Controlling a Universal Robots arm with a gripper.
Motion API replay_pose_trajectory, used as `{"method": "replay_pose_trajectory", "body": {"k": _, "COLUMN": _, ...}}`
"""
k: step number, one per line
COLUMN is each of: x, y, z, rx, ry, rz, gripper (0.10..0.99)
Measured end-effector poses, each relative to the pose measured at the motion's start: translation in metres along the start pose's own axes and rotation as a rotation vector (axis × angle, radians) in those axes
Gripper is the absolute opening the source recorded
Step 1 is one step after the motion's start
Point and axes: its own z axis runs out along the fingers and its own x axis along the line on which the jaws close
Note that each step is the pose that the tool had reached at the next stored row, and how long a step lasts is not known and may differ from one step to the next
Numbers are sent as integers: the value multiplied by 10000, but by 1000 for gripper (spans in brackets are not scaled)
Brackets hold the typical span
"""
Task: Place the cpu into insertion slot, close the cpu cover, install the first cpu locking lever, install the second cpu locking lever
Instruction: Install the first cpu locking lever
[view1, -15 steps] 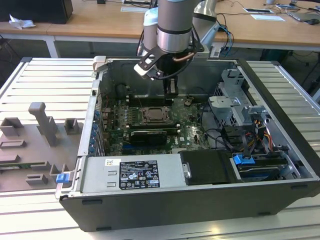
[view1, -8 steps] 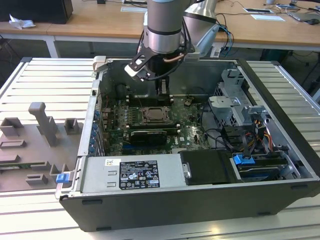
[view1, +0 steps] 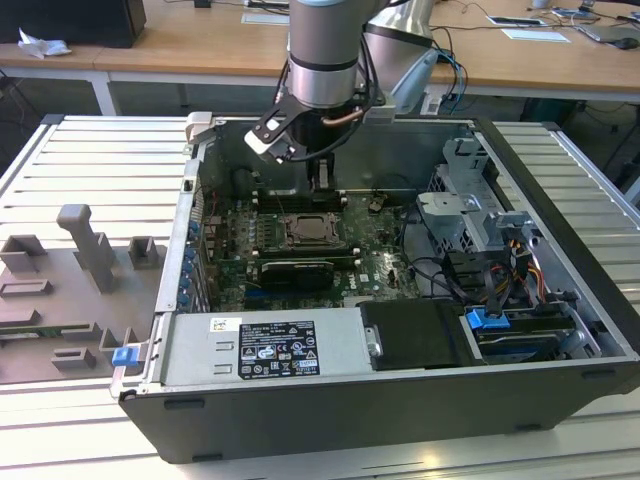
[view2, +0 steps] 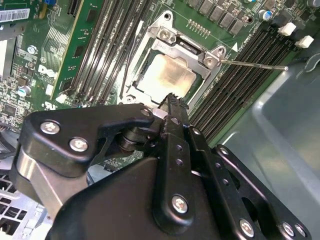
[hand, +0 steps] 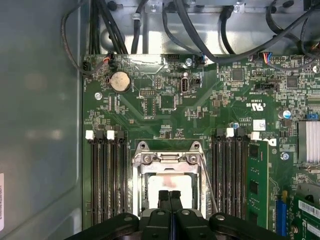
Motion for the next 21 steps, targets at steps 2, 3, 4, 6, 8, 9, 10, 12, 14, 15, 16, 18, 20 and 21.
{"method": "replay_pose_trajectory", "body": {"k": 2, "x": 0, "y": -1, "z": 0, "rx": 0, "ry": 3, "rz": -1, "gripper": 106}}
{"method": "replay_pose_trajectory", "body": {"k": 3, "x": -1, "y": -1, "z": 0, "rx": -1, "ry": 3, "rz": -1, "gripper": 106}}
{"method": "replay_pose_trajectory", "body": {"k": 4, "x": -1, "y": -1, "z": -1, "rx": -1, "ry": 3, "rz": 0, "gripper": 106}}
{"method": "replay_pose_trajectory", "body": {"k": 6, "x": -1, "y": -1, "z": -5, "rx": 0, "ry": 2, "rz": 0, "gripper": 106}}
{"method": "replay_pose_trajectory", "body": {"k": 8, "x": 0, "y": -1, "z": -8, "rx": -1, "ry": 3, "rz": 0, "gripper": 106}}
{"method": "replay_pose_trajectory", "body": {"k": 9, "x": -1, "y": -1, "z": -12, "rx": 0, "ry": 2, "rz": 0, "gripper": 106}}
{"method": "replay_pose_trajectory", "body": {"k": 10, "x": 0, "y": -1, "z": -13, "rx": -1, "ry": 3, "rz": 0, "gripper": 106}}
{"method": "replay_pose_trajectory", "body": {"k": 12, "x": -1, "y": -1, "z": -17, "rx": 0, "ry": 1, "rz": 0, "gripper": 106}}
{"method": "replay_pose_trajectory", "body": {"k": 14, "x": -1, "y": -1, "z": -25, "rx": 0, "ry": 1, "rz": 0, "gripper": 106}}
{"method": "replay_pose_trajectory", "body": {"k": 15, "x": -1, "y": 0, "z": -29, "rx": -1, "ry": 2, "rz": 0, "gripper": 106}}
{"method": "replay_pose_trajectory", "body": {"k": 16, "x": -1, "y": 0, "z": -38, "rx": 0, "ry": 1, "rz": 0, "gripper": 106}}
{"method": "replay_pose_trajectory", "body": {"k": 18, "x": 0, "y": 1, "z": -51, "rx": -1, "ry": 0, "rz": -1, "gripper": 106}}
{"method": "replay_pose_trajectory", "body": {"k": 20, "x": 0, "y": 1, "z": -68, "rx": -1, "ry": 0, "rz": -1, "gripper": 106}}
{"method": "replay_pose_trajectory", "body": {"k": 21, "x": 0, "y": 2, "z": -74, "rx": -1, "ry": -1, "rz": -1, "gripper": 106}}
